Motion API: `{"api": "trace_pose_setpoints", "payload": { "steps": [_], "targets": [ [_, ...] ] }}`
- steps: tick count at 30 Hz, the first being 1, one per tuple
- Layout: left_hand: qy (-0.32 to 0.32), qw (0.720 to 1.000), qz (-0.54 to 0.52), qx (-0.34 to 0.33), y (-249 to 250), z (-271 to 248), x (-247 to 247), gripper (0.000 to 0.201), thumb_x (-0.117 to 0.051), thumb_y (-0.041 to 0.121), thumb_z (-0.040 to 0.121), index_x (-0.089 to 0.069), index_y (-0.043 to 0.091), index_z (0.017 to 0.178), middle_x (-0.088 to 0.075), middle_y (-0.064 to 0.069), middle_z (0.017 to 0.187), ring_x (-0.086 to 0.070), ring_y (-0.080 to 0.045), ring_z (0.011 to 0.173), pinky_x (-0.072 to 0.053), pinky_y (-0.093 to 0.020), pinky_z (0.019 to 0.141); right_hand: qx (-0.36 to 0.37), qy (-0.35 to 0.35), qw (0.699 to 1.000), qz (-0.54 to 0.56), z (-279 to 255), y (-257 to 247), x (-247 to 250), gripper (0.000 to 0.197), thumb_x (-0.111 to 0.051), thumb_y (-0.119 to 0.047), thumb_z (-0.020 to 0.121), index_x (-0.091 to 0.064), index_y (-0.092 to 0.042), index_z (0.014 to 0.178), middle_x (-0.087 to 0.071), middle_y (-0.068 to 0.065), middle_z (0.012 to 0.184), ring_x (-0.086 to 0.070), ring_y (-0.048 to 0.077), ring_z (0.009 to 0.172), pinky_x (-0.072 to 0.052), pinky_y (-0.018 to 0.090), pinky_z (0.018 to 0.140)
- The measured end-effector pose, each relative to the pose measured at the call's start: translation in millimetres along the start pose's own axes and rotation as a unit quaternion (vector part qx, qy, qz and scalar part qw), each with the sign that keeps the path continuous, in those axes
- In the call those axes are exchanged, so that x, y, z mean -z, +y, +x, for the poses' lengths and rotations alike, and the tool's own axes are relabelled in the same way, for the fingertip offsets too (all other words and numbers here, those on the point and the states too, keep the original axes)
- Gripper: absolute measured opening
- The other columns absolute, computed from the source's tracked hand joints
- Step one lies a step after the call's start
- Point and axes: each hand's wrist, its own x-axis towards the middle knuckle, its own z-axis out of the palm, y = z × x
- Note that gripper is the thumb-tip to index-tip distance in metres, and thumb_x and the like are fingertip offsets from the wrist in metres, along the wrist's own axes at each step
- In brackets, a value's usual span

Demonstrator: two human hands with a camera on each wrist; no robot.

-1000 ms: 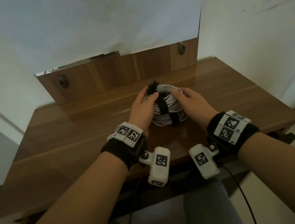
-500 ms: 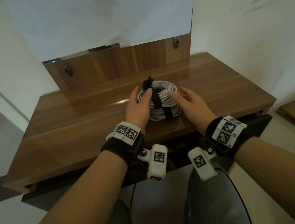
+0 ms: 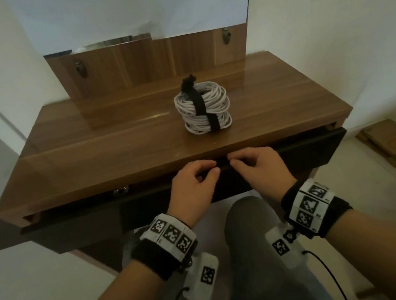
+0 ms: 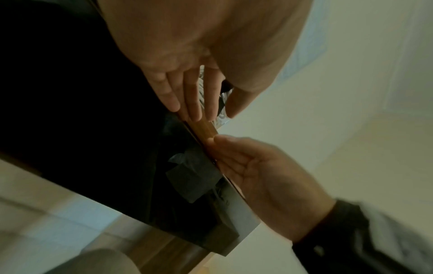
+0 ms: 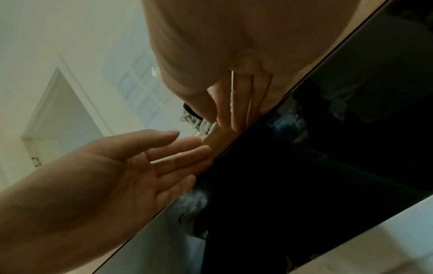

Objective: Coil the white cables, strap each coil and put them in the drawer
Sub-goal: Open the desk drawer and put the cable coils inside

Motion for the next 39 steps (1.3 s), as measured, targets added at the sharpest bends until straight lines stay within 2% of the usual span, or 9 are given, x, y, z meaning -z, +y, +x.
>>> {"api": "trace_pose_setpoints", "payload": {
  "steps": [5,12,17,22,26,29,32,35,39],
  "targets": [
    [-0.001,1.0,0.028,0.005,6.9,3.6,-0.1,0.027,-0.065,0.032,0.096,-0.07,0.024,0.121,-0.067,0.012,0.115,-0.06,-0.004,0.109,-0.045,-0.02,0.09,-0.013,-0.016,0.999,-0.03,3.4,-5.6,-3.6,0.03,-0.06,-0.021,0.098,-0.068,-0.021,0.127,-0.067,-0.007,0.126,-0.052,-0.001,0.112,-0.036,0.019,0.094],
    [0.01,0.998,0.061,0.012,10.8,0.9,4.2,0.02,-0.065,0.034,0.095,-0.072,0.026,0.112,-0.068,0.011,0.103,-0.062,-0.005,0.099,-0.043,-0.019,0.079,-0.012,-0.013,0.997,-0.076,0.2,-7.6,-7.9,0.026,-0.058,-0.021,0.098,-0.071,-0.022,0.12,-0.07,-0.006,0.121,-0.057,0.003,0.109,-0.038,0.021,0.091],
    [-0.023,0.996,0.079,0.038,22.0,-5.1,9.5,0.017,-0.064,0.043,0.093,-0.073,0.03,0.099,-0.074,0.009,0.092,-0.068,-0.006,0.092,-0.052,-0.029,0.086,-0.018,-0.074,0.99,-0.116,-3.8,-12.0,4.0,0.022,-0.059,-0.021,0.096,-0.074,-0.029,0.109,-0.072,-0.01,0.106,-0.063,0.003,0.097,-0.045,0.02,0.078],
    [-0.04,0.997,0.006,0.067,49.6,-3.7,20.2,0.019,-0.062,0.04,0.096,-0.072,0.025,0.103,-0.077,0.007,0.087,-0.074,-0.004,0.073,-0.052,-0.022,0.063,-0.023,-0.061,0.997,-0.039,-1.1,-34.6,20.5,0.018,-0.059,-0.019,0.095,-0.072,-0.03,0.1,-0.076,-0.007,0.083,-0.07,0.008,0.078,-0.058,0.029,0.078],
    [0.125,0.989,-0.083,0.01,68.6,17.5,33.8,0.02,-0.063,0.035,0.095,-0.067,0.027,0.114,-0.07,0.008,0.109,-0.065,-0.007,0.097,-0.055,-0.033,0.09,-0.008,0.04,0.998,0.041,19.1,-50.6,29.1,0.019,-0.062,-0.026,0.095,-0.067,-0.028,0.114,-0.068,-0.007,0.106,-0.066,0.01,0.097,-0.056,0.028,0.079],
    [0.188,0.974,-0.119,0.045,75.4,43.0,41.6,0.052,-0.063,0.039,0.095,-0.047,0.026,0.143,-0.047,0.002,0.147,-0.049,-0.016,0.128,-0.043,-0.034,0.102,-0.027,0.108,0.987,0.113,43.5,-59.1,28.7,0.045,-0.066,-0.042,0.092,-0.056,-0.026,0.132,-0.058,-0.004,0.13,-0.057,0.014,0.117,-0.053,0.034,0.091],
    [0.16,0.969,-0.15,0.119,78.6,69.0,44.8,0.069,-0.054,0.043,0.099,-0.023,0.023,0.158,-0.025,-0.006,0.164,-0.031,-0.03,0.147,-0.031,-0.044,0.117,-0.075,0.075,0.978,0.178,70.5,-65.3,24.1,0.077,-0.067,-0.056,0.086,-0.036,-0.026,0.151,-0.04,0.003,0.155,-0.044,0.024,0.137,-0.044,0.05,0.108],
    [0.1,0.97,-0.153,0.16,80.5,91.0,41.7,0.055,-0.034,0.028,0.108,-0.018,0.018,0.16,-0.008,-0.013,0.168,-0.013,-0.036,0.153,-0.02,-0.046,0.122,-0.108,0.03,0.971,0.213,92.4,-67.7,14.8,0.084,-0.065,-0.056,0.087,-0.031,-0.022,0.155,-0.039,0.007,0.158,-0.043,0.029,0.139,-0.041,0.053,0.111],
    [0.086,0.977,-0.141,0.136,83.0,98.9,28.2,0.049,-0.028,0.028,0.109,-0.036,0.005,0.151,-0.041,-0.02,0.153,-0.042,-0.037,0.14,-0.036,-0.042,0.114,-0.105,0.028,0.978,0.179,105.2,-71.8,7.0,0.056,-0.052,-0.047,0.099,-0.05,-0.014,0.144,-0.057,0.004,0.139,-0.055,0.021,0.124,-0.046,0.033,0.097]
  ]
}}
